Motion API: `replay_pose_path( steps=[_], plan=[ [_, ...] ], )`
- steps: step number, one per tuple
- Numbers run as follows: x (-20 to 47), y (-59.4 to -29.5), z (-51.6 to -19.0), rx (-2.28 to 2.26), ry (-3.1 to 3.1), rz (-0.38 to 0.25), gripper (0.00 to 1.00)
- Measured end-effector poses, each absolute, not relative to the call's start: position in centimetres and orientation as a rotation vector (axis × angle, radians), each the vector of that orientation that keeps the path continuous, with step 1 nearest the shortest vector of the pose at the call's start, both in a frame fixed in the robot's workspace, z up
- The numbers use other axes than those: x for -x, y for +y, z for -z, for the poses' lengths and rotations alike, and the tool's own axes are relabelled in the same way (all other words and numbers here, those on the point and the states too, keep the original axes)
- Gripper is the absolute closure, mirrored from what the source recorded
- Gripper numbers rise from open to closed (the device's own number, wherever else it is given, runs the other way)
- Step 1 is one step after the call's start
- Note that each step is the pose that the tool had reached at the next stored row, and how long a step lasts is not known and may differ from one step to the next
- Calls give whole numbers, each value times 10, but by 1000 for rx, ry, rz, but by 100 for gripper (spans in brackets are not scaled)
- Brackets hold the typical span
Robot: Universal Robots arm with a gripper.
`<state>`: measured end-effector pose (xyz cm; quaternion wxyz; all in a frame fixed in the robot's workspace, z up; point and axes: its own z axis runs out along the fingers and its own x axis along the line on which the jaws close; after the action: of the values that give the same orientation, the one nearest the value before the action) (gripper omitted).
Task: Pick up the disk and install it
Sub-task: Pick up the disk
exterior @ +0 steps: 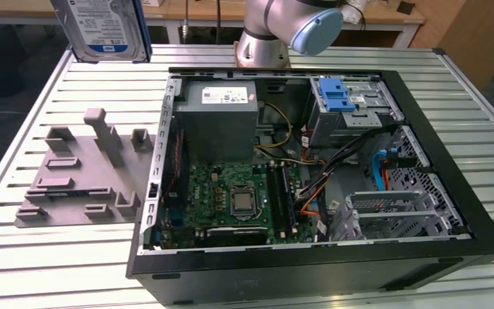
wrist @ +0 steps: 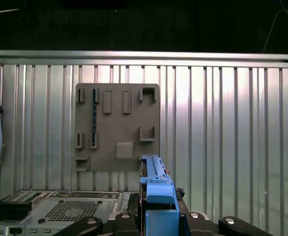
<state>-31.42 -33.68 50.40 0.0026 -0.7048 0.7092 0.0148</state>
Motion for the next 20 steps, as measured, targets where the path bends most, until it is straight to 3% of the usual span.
replay_pose_path(
  steps=[20],
  plan=[
    [307,-337,-504,2211,2224,-46,64]
  ],
)
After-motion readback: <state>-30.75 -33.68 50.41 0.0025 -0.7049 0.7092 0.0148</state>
